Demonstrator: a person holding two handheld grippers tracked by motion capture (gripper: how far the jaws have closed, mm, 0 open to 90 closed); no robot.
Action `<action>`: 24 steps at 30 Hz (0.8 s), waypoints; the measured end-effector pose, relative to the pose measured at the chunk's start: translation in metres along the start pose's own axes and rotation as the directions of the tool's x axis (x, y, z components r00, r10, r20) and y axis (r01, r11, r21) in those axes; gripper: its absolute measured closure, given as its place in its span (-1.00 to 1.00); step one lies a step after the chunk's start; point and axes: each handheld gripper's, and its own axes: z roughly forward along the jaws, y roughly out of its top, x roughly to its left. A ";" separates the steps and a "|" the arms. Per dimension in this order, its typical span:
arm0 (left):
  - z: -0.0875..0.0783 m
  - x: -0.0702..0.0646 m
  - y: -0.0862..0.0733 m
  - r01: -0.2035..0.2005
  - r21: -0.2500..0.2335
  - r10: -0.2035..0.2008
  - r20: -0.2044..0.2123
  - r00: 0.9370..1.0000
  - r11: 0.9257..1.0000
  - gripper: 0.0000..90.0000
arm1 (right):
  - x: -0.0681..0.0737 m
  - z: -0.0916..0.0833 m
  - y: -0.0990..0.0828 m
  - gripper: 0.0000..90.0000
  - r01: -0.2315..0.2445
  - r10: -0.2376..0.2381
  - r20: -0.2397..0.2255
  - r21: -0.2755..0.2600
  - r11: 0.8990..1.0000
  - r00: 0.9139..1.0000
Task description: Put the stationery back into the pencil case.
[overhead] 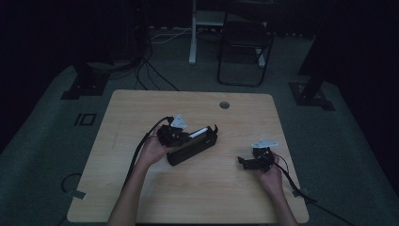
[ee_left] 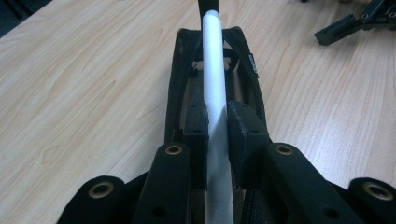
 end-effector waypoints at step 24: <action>-0.044 0.027 -0.015 0.082 -0.094 -0.096 -0.151 0.984 0.992 0.06 | 0.000 0.000 0.000 -0.73 0.001 -0.001 0.001 0.000 1.000 1.000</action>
